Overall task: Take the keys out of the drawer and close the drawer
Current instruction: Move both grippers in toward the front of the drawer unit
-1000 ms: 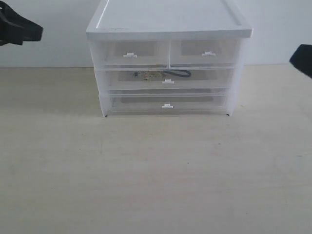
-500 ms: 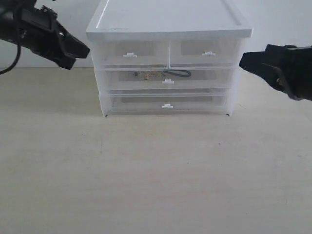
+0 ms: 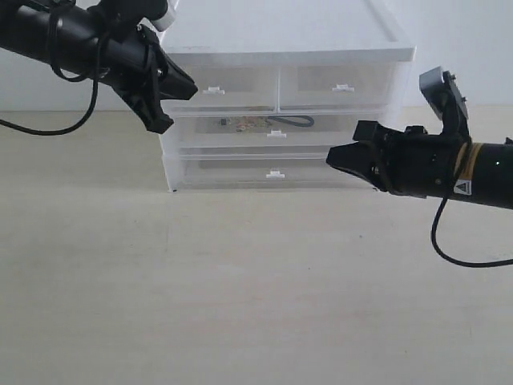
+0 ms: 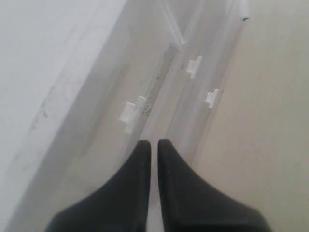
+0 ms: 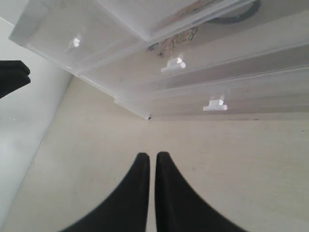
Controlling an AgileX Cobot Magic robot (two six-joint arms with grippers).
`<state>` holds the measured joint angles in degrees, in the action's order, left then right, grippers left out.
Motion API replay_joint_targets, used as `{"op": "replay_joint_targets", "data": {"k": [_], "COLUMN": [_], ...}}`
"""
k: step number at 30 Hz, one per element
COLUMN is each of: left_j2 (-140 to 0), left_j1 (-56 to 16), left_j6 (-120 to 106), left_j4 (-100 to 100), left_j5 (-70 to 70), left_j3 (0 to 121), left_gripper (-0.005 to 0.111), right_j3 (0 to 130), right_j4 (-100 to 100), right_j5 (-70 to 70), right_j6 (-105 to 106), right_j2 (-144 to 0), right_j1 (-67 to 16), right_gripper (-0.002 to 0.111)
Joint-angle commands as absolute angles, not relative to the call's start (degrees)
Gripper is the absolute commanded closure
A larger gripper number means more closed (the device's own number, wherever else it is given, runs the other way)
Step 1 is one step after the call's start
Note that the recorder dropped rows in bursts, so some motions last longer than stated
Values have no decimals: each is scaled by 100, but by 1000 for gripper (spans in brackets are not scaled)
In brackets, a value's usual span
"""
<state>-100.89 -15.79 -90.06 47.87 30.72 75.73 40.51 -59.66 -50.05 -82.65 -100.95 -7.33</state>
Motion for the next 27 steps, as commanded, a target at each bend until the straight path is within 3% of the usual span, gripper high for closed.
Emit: {"op": "replay_joint_targets", "data": {"k": [1,27], "left_j2": [-10292,-10781], "left_j1": [-1603,-1603], "left_j6": [-9311,-9563], "left_j4": [4818,4818], "left_j5": [2742,1753], "left_j3": [7710,8017], "left_gripper": [103,103], "right_j3": [4155,5125], "right_j4": [-5730,-5731], "right_j5": [-5288,-6140], "right_j6": [-8067,-8352], "right_j2": [-10256,-11725], "right_j1": [-700,-858], "right_gripper": [108,108]}}
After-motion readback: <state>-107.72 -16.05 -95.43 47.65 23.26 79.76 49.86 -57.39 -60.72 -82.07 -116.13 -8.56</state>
